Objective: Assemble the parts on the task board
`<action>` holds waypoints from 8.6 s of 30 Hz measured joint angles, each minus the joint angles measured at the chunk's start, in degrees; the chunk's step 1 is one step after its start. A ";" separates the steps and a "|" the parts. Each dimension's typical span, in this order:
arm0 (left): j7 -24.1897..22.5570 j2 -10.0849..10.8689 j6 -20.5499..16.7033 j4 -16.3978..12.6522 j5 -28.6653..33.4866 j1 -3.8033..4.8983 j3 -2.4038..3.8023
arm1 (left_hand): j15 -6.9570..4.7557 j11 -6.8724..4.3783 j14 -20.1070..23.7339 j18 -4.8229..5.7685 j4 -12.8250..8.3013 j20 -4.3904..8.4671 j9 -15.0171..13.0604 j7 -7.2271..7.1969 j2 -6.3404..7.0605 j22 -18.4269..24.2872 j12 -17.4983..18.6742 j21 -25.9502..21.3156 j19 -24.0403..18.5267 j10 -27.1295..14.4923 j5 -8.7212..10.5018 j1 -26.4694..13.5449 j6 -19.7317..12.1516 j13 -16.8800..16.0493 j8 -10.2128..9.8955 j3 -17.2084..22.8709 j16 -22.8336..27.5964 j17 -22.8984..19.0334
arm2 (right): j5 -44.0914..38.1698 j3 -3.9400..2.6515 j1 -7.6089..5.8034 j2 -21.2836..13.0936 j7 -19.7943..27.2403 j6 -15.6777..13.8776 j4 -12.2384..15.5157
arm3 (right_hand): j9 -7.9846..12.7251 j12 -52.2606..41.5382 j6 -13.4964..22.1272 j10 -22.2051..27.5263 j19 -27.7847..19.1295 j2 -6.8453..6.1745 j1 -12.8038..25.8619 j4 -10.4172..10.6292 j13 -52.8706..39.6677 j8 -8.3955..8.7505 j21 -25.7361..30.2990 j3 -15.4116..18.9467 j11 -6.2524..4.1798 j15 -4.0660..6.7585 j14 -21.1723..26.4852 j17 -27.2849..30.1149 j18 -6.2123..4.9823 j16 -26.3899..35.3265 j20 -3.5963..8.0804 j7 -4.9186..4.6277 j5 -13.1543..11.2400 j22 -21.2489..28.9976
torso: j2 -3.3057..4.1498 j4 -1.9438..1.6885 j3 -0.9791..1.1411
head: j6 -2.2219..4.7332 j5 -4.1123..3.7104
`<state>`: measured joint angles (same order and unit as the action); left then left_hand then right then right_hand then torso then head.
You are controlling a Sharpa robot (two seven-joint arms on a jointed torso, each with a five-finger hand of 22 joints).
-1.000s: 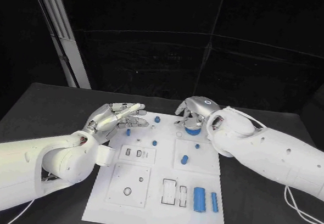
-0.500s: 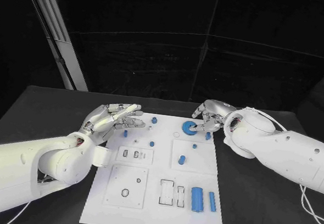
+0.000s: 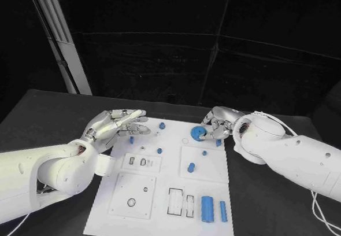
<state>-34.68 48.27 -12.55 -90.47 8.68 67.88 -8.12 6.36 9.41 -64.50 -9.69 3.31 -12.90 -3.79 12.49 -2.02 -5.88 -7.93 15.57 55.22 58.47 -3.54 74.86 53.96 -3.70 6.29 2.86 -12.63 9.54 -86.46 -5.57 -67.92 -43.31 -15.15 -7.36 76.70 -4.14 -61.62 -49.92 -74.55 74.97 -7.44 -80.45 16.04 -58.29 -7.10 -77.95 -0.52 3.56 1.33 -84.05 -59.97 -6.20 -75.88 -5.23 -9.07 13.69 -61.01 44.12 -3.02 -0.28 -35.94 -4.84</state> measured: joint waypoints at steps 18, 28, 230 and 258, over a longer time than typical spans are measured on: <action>0.06 0.03 0.01 0.18 0.00 0.00 -0.11 | 0.00 -0.14 0.00 0.00 0.00 0.00 0.00 0.00 0.00 -0.01 0.00 -0.22 0.00 0.14 0.00 0.00 0.00 0.00 0.00 0.00 0.00 0.04 | -1.81 0.00 0.00 -0.05 1.12 -1.20 0.98 | -0.06 -4.15 -0.42 -1.77 0.84 0.69 -0.69 0.14 -4.61 -1.04 -1.13 0.15 -0.13 0.00 0.00 -0.46 -0.01 -0.32 0.06 0.42 0.45 -2.29 | 0.04 -0.40 0.03 | -0.10 -0.60; 0.14 0.05 0.00 0.23 0.00 0.00 -0.13 | 0.21 -0.20 -0.21 0.00 -0.16 0.00 0.00 0.00 0.00 0.04 0.00 -0.22 0.00 0.20 0.00 0.00 0.00 0.00 0.00 -0.16 0.00 0.08 | -2.89 0.00 0.00 0.07 1.03 -0.27 0.92 | -0.11 -4.88 -0.83 -1.82 1.23 0.91 -0.91 -0.19 -5.45 -1.29 -1.43 0.16 -0.18 0.00 0.00 -0.46 -0.02 -0.32 0.02 0.42 0.45 -2.94 | 0.07 -0.60 0.05 | -0.28 -0.91; 0.23 0.75 -0.89 1.04 0.02 0.11 -0.22 | 0.20 0.01 -0.20 0.00 -1.58 -0.01 0.04 -0.01 -1.14 0.65 0.67 -0.88 0.40 0.40 0.00 0.72 0.40 0.03 -0.71 0.00 0.92 0.47 | 31.11 2.52 5.63 -12.19 29.13 -12.03 -0.17 | 0.16 7.97 -3.55 3.96 -2.95 3.01 -3.63 -9.42 3.28 2.83 3.04 0.10 -0.27 -0.07 1.50 14.81 -0.03 9.19 0.34 0.53 1.97 4.70 | -0.95 0.09 1.10 | -0.70 -2.79; 0.23 0.67 -0.90 1.01 0.02 0.05 -0.29 | 0.20 0.01 -0.20 0.00 -1.74 -0.01 0.03 -0.01 -1.14 0.70 0.67 -0.88 0.40 0.40 0.00 0.72 0.40 0.02 -0.71 0.17 1.15 0.51 | 24.14 2.50 7.02 -10.48 26.88 -10.39 -0.80 | 0.10 3.81 -3.77 1.52 -0.24 2.99 -2.16 -8.80 -0.11 2.83 1.01 1.03 -0.46 0.12 0.50 9.98 -0.03 6.32 0.26 0.75 1.10 0.20 | -0.98 0.07 0.94 | -0.78 -3.10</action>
<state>-34.46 48.93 -13.45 -89.46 8.69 67.93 -8.40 6.56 9.42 -64.70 -9.69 1.57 -12.92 -3.75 12.47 -3.16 -5.18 -7.26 14.69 55.62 58.87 -3.54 75.59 54.36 -3.68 5.59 3.03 -11.48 10.05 -62.32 -3.07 -60.90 -53.79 11.73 -17.75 75.90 -4.04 -57.81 -53.68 -73.03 74.72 -4.45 -82.61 7.24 -58.40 -4.27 -76.94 0.51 3.10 1.44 -83.55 -49.99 -6.23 -69.56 -4.97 -8.32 14.79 -60.81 43.14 -2.95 0.66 -36.72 -7.94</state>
